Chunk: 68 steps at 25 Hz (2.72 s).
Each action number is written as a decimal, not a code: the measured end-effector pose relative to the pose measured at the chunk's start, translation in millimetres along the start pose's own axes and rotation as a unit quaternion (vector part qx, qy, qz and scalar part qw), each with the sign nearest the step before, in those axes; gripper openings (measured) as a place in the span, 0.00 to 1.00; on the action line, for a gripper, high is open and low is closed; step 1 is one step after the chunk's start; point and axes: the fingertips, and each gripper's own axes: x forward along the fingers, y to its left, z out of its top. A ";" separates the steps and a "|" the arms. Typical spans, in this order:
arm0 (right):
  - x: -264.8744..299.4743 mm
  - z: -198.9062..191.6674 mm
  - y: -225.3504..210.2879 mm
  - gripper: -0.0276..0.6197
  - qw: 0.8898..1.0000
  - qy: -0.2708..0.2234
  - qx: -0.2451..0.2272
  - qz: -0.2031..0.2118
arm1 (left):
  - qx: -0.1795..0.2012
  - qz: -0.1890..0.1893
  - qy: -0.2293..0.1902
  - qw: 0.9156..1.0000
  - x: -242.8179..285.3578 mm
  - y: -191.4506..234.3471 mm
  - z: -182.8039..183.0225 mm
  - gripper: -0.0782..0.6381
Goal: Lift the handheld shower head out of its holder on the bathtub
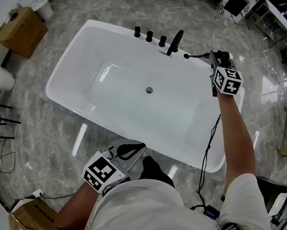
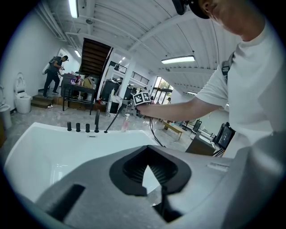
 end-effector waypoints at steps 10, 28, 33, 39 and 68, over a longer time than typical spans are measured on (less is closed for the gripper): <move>-47.0 22.9 17.3 0.27 1.000 -0.021 -0.011 0.003 | 0.015 0.002 0.000 1.000 -18.7 -12.9 -3.3 0.12; -133.3 65.7 45.0 0.27 0.998 -0.061 -0.024 -0.002 | 0.023 -0.019 0.002 1.000 -40.7 -23.1 -15.5 0.12; -156.4 76.2 51.9 0.27 0.997 -0.071 -0.032 -0.006 | 0.026 -0.020 -0.001 0.999 -47.3 -23.3 -15.5 0.12; -186.5 88.8 62.9 0.27 0.996 -0.083 -0.028 -0.009 | 0.029 -0.028 -0.004 0.999 -56.4 -29.0 -17.5 0.12; -324.9 144.7 115.9 0.27 0.988 -0.147 -0.042 -0.032 | 0.044 -0.049 -0.010 0.998 -102.5 -61.2 -50.5 0.12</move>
